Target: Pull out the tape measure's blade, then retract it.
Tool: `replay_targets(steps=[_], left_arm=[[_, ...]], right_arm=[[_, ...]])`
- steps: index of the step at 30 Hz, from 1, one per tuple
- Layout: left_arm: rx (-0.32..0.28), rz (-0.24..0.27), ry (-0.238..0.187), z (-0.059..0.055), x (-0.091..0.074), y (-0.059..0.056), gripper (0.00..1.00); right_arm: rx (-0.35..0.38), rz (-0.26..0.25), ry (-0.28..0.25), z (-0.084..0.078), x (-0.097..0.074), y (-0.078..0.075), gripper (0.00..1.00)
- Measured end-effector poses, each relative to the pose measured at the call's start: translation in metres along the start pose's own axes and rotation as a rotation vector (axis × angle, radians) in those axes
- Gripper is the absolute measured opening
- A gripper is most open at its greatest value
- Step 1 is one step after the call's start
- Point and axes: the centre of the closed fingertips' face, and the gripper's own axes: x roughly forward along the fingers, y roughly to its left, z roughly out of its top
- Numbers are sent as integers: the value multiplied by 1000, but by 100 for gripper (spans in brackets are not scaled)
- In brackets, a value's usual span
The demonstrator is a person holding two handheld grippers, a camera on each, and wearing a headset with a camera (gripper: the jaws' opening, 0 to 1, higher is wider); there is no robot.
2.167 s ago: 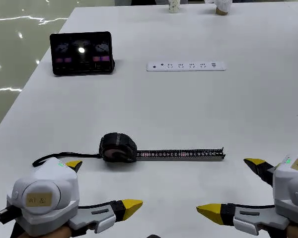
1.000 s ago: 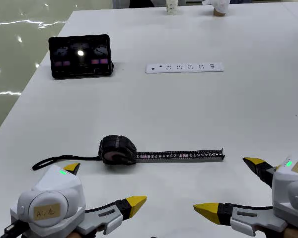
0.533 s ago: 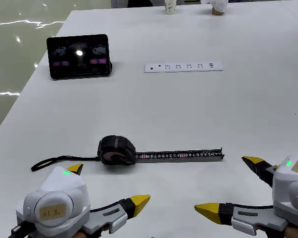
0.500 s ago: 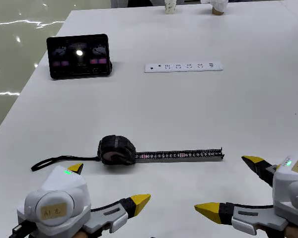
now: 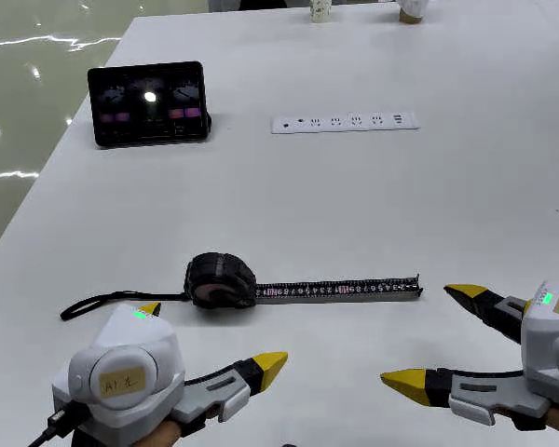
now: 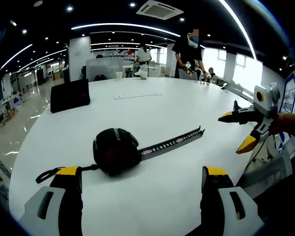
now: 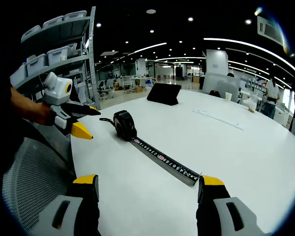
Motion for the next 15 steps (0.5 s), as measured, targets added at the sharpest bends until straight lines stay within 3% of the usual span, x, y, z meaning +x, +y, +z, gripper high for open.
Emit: replay_targets(steps=[5,15], left_arm=[[6,23,-6,1,3,5,99],[-14,14,4,0,14,6,99]], right_arm=[[-33,19,16,-3,1,-5,78],[-120,70,52,-4,9,-15,67]])
